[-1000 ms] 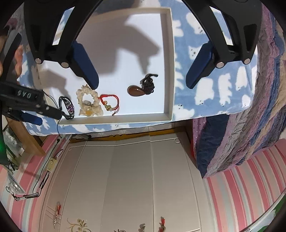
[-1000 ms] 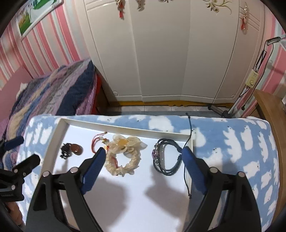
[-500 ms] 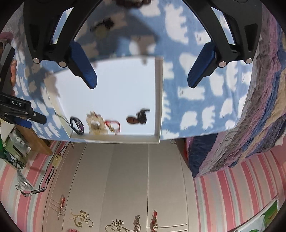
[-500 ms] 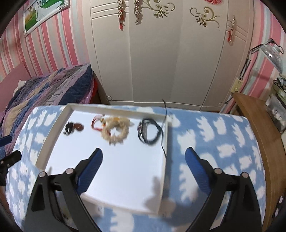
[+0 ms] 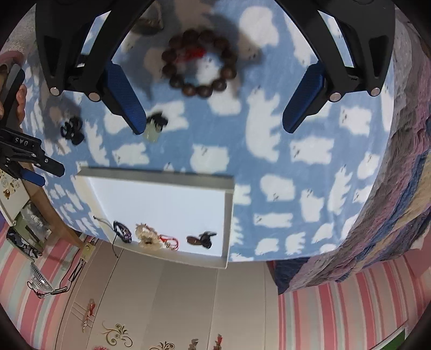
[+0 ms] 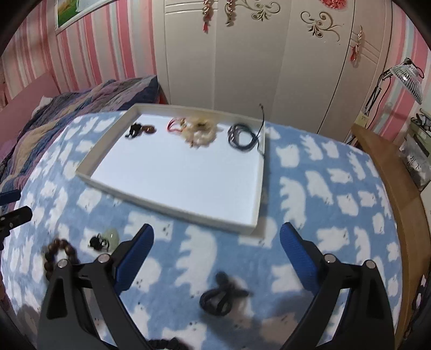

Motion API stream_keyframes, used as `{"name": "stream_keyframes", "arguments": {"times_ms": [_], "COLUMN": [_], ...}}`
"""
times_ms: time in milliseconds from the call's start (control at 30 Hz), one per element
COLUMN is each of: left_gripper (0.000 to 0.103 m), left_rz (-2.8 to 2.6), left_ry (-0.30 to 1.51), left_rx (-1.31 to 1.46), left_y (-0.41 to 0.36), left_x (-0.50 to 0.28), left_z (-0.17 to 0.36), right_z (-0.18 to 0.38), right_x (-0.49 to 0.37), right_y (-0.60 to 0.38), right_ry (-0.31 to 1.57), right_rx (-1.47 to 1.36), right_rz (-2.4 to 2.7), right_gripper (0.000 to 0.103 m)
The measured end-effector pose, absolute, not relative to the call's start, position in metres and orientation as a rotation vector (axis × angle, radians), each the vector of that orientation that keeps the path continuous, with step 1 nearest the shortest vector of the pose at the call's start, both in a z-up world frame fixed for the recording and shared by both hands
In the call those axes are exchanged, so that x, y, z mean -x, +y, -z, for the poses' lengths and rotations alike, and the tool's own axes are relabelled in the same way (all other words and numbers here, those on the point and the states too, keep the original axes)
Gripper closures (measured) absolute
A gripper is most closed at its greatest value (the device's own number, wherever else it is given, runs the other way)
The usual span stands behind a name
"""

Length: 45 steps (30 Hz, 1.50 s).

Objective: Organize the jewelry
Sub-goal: 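Withdraw both tools from the tray back over the remaining jewelry, then lower the open left tool around the dark wooden bead bracelet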

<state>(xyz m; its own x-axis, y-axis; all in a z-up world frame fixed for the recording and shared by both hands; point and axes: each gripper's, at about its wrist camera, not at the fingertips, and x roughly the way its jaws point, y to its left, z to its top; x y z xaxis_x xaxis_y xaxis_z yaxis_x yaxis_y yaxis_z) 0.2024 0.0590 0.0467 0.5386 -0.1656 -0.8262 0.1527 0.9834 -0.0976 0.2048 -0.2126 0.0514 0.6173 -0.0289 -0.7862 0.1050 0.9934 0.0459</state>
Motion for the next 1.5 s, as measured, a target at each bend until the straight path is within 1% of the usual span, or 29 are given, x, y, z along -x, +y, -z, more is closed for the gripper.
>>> {"name": "stream_keyframes", "arguments": {"times_ms": [133,333,600,733,867,900,933,1000,1167,1200,1233,1300,1500], "left_gripper": [0.003,0.003,0.004,0.013,0.014,0.016,0.021,0.026,0.028,0.031,0.039,0.044,0.045], "left_rz": [0.188,0.175,0.191,0.215,0.248,0.256,0.265,0.283,0.311,0.316,0.322,0.333,0.348], "left_ry": [1.028,1.041,1.076,1.097,1.097,1.096,1.098,1.115,1.159,1.164,1.167,1.180,1.202], "left_rx": [0.020,0.007,0.031,0.028,0.002,-0.002,-0.004,-0.014,-0.019,-0.024,-0.032,-0.052,-0.049], "left_y": [0.066,0.068,0.071,0.064,0.052,0.050,0.049,0.044,0.041,0.040,0.039,0.037,0.039], "left_x": [-0.190,-0.172,-0.173,-0.173,-0.169,-0.169,-0.168,-0.168,-0.166,-0.166,-0.165,-0.165,-0.168], "left_z": [-0.033,-0.020,-0.017,-0.014,-0.015,-0.015,-0.015,-0.014,-0.008,-0.008,-0.007,-0.006,-0.001], "right_z": [-0.042,-0.035,-0.031,-0.034,-0.034,-0.034,-0.034,-0.032,-0.026,-0.027,-0.027,-0.029,-0.025], "right_x": [-0.201,-0.201,-0.199,-0.197,-0.195,-0.195,-0.194,-0.194,-0.197,-0.198,-0.200,-0.201,-0.208], "right_y": [-0.206,-0.191,-0.179,-0.180,-0.178,-0.178,-0.179,-0.181,-0.182,-0.181,-0.179,-0.176,-0.174], "right_ry": [0.919,0.935,0.959,0.958,0.966,0.967,0.967,0.973,1.012,1.018,1.022,1.020,1.029], "right_rx": [-0.087,-0.044,-0.013,-0.019,-0.007,-0.006,-0.006,-0.012,-0.027,-0.022,-0.011,0.000,-0.018], "right_rz": [0.068,0.068,0.027,0.015,0.004,0.004,0.006,0.007,-0.015,-0.019,-0.022,-0.024,-0.041], "right_gripper": [0.008,0.008,0.009,0.009,0.009,0.009,0.009,0.009,0.009,0.009,0.009,0.009,0.009]}}
